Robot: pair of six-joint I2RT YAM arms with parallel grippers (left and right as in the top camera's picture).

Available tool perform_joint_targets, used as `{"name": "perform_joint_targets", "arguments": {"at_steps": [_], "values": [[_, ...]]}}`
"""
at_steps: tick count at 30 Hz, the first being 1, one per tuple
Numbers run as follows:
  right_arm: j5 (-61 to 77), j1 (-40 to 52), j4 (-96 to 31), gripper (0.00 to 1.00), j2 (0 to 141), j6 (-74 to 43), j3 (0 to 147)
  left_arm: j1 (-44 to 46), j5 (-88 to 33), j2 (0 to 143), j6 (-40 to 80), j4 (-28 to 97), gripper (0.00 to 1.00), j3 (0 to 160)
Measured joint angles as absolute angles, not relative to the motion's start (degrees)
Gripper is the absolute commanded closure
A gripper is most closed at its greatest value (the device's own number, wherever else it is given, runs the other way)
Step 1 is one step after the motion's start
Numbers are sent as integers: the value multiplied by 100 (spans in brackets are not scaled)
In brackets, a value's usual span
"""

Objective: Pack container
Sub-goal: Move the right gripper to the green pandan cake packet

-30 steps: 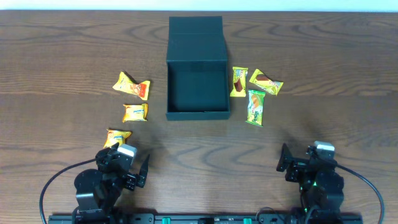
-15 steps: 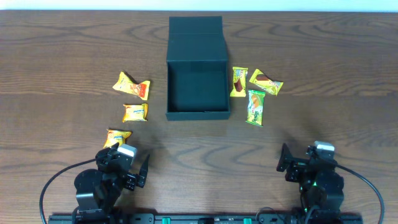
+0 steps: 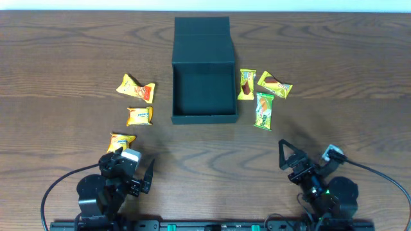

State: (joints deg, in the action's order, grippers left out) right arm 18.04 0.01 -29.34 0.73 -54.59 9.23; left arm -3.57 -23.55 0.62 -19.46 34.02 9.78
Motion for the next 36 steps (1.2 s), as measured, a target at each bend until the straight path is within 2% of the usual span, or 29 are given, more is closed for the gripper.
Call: {"name": "perform_joint_targets", "arguments": {"at_steps": [7, 10, 16, 19, 22, 30, 36], "values": [[1892, 1, -2303, 1, 82, -6149, 893, -357, -2355, 62, -1949, 3402, 5, 978], [1909, 1, -1754, 6, 375, -6302, 893, -357, -2355, 62, -1946, 3400, 5, 978], [2014, 1, -760, 6, 2228, -6423, 969, -357, -2355, 60, -1949, 3402, 5, 978], [2158, 1, -714, 1, 3404, -6263, 1378, -357, -2355, 58, -1949, 3402, 4, 978], [2392, 1, -1227, 1, 4930, -5784, 2471, -357, -2353, 60, -1946, 3402, 5, 976], [2655, 1, -3964, 1, 8475, -4967, 5240, -357, -2349, 54, -1949, 3391, 5, 976], [2545, 3, -4147, 13, 9255, -4853, 5572, -357, -2355, 54, -1946, 3400, 5, 976]]}}
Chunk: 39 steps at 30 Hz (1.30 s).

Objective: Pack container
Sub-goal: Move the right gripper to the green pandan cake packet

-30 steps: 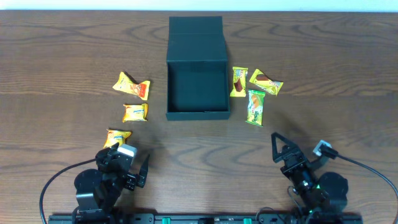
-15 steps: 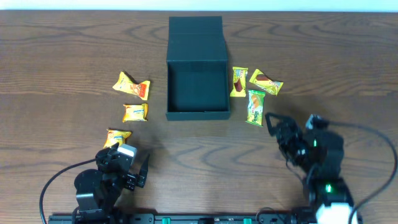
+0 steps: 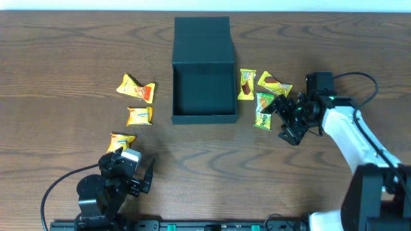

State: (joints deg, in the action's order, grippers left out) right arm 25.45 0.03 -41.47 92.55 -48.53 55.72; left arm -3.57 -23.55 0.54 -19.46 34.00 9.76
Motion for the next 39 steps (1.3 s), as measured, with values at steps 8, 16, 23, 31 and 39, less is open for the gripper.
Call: {"name": "perform_joint_targets", "arguments": {"at_steps": [8, 16, 23, 31, 39], "values": [[1933, 178, -3859, 31, 9351, -4578, 5572, -357, -2355, 54, -1946, 3400, 5, 976], [1533, 803, -3559, 17, 9351, -3892, 5575, -357, -2355, 54, -1949, 3400, 5, 976], [467, 1052, -3496, 9, 9351, -3701, 5575, -357, -2355, 54, -1949, 3400, 5, 976], [156, 1118, -2956, 9, 9802, -3660, 5583, -357, -2355, 54, -1949, 3400, 4, 976], [137, 1256, -2821, 11, 10003, -3627, 5583, -357, -2355, 54, -1949, 3400, 5, 976]]}}
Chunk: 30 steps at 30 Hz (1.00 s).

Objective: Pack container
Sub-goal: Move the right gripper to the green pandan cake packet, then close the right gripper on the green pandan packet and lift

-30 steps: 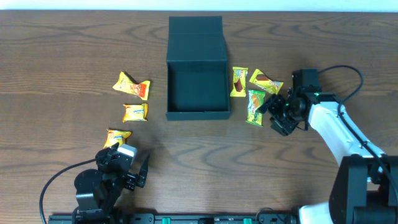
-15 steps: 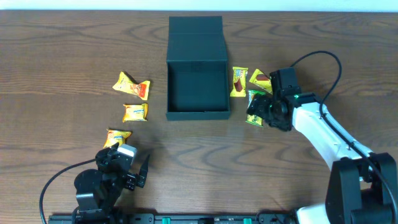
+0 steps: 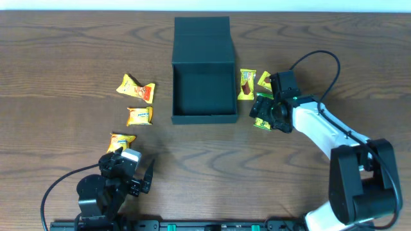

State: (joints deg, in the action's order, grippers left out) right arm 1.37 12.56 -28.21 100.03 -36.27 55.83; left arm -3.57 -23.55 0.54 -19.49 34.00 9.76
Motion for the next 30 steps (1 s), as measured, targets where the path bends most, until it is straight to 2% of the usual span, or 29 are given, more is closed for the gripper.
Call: {"name": "perform_joint_targets", "arguments": {"at_steps": [4, 14, 22, 30], "values": [[-47, 1474, -2805, 14, 10136, -3557, 5588, -357, -2355, 54, -1946, 3400, 5, 976], [-419, 1568, -2847, 43, 10165, -3393, 5588, -357, -2355, 54, -1946, 3400, 5, 976], [-467, 1568, -2961, 54, 10165, -3251, 5590, -357, -2355, 54, -1946, 3400, 4, 976], [-475, 1568, -3391, 57, 10165, -3197, 5618, -357, -2355, 54, -1949, 3400, 5, 976]]}}
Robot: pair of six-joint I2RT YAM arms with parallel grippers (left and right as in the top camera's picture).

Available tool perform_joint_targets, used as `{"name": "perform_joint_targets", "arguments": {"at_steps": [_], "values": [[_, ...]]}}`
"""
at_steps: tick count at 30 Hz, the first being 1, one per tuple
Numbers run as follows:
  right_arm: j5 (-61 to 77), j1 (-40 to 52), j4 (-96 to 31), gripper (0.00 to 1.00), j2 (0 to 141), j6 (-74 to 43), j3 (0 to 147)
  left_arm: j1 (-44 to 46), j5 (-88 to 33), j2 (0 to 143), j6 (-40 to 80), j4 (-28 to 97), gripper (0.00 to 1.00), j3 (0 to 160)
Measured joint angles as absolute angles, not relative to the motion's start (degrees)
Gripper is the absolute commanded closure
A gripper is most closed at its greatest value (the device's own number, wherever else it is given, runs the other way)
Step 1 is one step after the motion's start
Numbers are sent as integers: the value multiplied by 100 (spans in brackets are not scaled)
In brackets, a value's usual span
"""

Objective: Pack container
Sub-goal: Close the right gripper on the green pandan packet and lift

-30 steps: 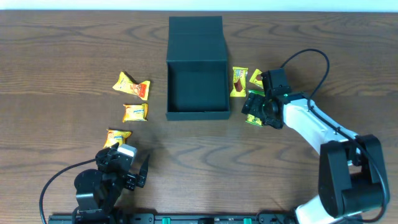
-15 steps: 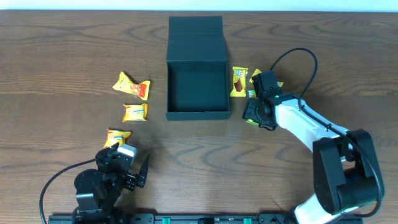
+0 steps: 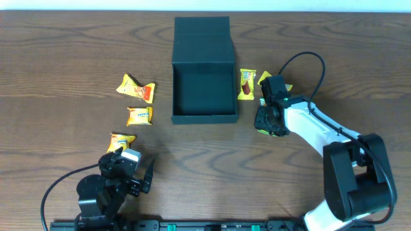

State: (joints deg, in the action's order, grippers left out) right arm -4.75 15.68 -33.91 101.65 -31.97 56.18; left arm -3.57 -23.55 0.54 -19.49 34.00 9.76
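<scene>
The open dark green box [image 3: 204, 90] stands at mid-table with its lid folded back behind it. Right of it lie a yellow-brown snack packet [image 3: 246, 85] and a yellow packet [image 3: 284, 86], the latter mostly hidden by my right arm. My right gripper [image 3: 264, 120] is down on the green snack packet [image 3: 261, 129], of which only a corner shows; its fingers are hidden under the wrist. Left of the box lie three yellow packets [image 3: 136, 88], [image 3: 139, 116], [image 3: 122, 141]. My left gripper [image 3: 147, 178] rests near the table's front left, holding nothing.
The right arm's black cable [image 3: 308, 64] loops over the table behind the arm. The left arm's base [image 3: 96, 192] sits at the front edge, close to the nearest yellow packet. Bare wood lies between the box and the front edge.
My right gripper has shifted slightly left and toward the front, settling lower over the green packet, which is now almost covered. The left arm has not moved.
Both arms were parked at the front edge. Then my right arm was reaching out right of the three packets beside the box. Then it hovered over the green packet, and now it sits down on it. Box and the other packets stayed put.
</scene>
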Motion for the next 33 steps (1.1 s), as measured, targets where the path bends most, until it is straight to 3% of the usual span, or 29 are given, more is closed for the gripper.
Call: {"name": "perform_joint_targets", "arguments": {"at_steps": [8, 11, 14, 15, 16, 18, 19, 20, 22, 24, 33], "values": [[-482, 1570, -4101, 60, 10200, -2790, 6919, -357, -2355, 54, -1949, 3400, 5, 976], [-495, 1577, -4296, 65, 10200, -2606, 7568, -357, -2357, 54, -1949, 3400, 5, 976], [-502, 1647, -4353, 63, 10200, -2486, 8149, -357, -2355, 54, -1949, 3400, 5, 976], [-504, 1704, -4359, 60, 10200, -2440, 8331, -357, -2355, 54, -1949, 3400, 5, 976], [-519, 1796, -4364, 47, 10200, -2346, 8530, -357, -2353, 54, -1949, 3400, 4, 976], [-644, 1959, -4534, 37, 10200, -2252, 8724, -357, -2355, 54, -1946, 3400, 5, 976], [-720, 2012, -4694, 20, 10200, -2265, 8739, -357, -2355, 54, -1946, 3400, 4, 976], [-777, 2043, -4886, 13, 10200, -2355, 8742, -357, -2355, 54, -1946, 3400, 4, 976], [-869, 2047, -5240, 10, 10239, -2502, 8729, -357, -2355, 54, -1946, 3400, 5, 976], [-930, 2003, -5507, 1, 10368, -2764, 8729, -357, -2355, 54, -1949, 3400, 5, 976], [-864, 1894, -6047, 3, 11712, -3712, 8680, -357, -2355, 54, -1946, 3400, 5, 976]]}}
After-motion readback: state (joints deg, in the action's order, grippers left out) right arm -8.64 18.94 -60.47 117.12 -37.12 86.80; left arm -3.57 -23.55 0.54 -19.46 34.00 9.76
